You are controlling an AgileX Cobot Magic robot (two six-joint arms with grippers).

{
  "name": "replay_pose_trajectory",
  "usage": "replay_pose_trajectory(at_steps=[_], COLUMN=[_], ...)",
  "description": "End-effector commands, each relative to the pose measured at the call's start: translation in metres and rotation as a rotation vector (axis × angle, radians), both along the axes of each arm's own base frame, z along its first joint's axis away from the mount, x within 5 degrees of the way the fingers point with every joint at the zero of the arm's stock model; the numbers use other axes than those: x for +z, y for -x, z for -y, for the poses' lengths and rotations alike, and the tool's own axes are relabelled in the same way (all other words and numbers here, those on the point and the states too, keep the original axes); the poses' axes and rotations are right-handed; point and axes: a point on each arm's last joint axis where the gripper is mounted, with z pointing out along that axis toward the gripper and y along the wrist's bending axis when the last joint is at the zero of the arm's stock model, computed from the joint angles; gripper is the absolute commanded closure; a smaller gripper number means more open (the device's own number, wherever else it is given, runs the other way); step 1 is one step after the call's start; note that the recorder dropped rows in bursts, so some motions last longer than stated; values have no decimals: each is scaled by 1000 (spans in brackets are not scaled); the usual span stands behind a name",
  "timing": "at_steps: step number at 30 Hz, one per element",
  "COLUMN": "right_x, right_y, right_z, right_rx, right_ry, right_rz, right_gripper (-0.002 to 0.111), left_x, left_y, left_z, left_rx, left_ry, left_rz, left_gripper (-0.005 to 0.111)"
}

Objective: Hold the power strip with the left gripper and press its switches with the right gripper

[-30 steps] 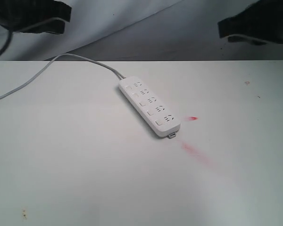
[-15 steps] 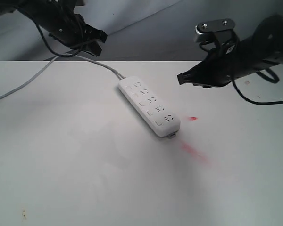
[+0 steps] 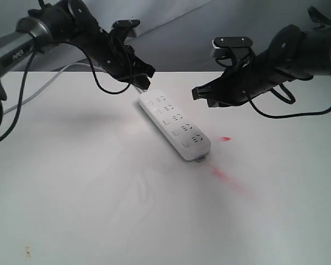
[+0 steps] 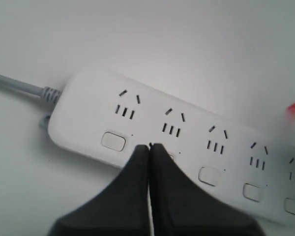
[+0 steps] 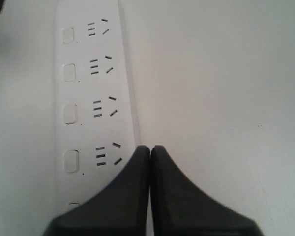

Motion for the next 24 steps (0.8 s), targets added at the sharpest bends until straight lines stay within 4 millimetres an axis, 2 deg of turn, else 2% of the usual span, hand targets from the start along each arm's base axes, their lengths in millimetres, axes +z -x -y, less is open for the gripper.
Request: replay_pose_trajectory(at_steps=[1, 13, 20, 24], right_x=[3, 4, 4, 4], right_y=[0, 1, 1, 1], right_z=[-2, -4, -4, -4], right_rx=[2, -3, -6, -7], right_ry=[-15, -44, -48, -48], right_rz=[-7, -16, -16, -15], right_gripper=[108, 108, 108, 108], left_x=[-12, -39, -58, -64], left_y=[-6, -21, -22, -23], left_z=[4, 6, 9, 8], left_rx=[19, 124, 156, 232], left_ry=[7, 47, 87, 108], left_rz=[23, 81, 34, -10], left_gripper=[107, 107, 107, 107])
